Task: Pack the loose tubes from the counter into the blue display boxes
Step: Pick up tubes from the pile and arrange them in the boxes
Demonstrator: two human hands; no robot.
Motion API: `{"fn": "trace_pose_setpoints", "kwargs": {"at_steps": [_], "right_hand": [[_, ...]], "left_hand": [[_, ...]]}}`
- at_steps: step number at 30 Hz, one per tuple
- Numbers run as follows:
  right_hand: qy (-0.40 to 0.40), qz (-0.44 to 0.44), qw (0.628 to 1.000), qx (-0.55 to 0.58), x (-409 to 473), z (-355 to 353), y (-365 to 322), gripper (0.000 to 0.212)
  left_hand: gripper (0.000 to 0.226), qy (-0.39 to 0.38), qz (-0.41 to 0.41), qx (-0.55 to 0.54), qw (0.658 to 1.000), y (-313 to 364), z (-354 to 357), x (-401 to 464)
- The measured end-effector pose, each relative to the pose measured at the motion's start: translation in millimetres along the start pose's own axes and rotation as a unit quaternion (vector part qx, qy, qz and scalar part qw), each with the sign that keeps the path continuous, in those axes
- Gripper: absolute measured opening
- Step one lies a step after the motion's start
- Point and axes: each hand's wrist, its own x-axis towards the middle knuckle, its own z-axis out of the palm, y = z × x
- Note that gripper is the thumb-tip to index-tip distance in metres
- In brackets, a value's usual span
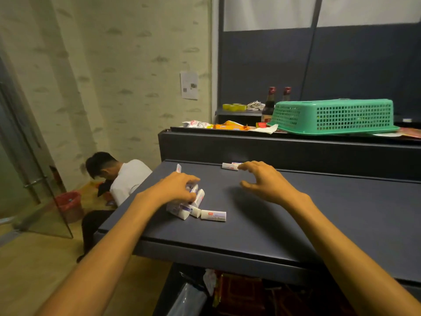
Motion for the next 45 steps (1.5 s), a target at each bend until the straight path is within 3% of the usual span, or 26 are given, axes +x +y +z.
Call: {"fn": "trace_pose_setpoints", "kwargs": {"at_steps": [5, 15, 28, 33, 45], "right_hand": [[0.006, -0.003, 1.0, 0.008, 9, -1, 8, 0.047], [0.009, -0.03, 0.999, 0.021, 15, -2, 24, 0.043], [-0.012, -0.009, 0.998, 0.061, 20, 6, 13, 0.04], [-0.047, -0.033, 0.996, 0.071, 25, 20, -17, 0.037], [-0.135, -0.037, 0.986, 0.089, 40, 41, -66, 0.025]], "left_hand": [[0.059, -0.038, 0.025, -0.023, 0.999, 2, -5, 12], [0.053, 0.105, 0.05, -0.178, 0.977, 15, 0, 17], [0.045, 0.139, 0.092, -0.191, 0.967, 7, -17, 30], [0.028, 0.129, 0.111, -0.212, 0.962, -9, -22, 33], [0.02, 0.15, 0.191, -0.205, 0.948, -56, -17, 33]]}}
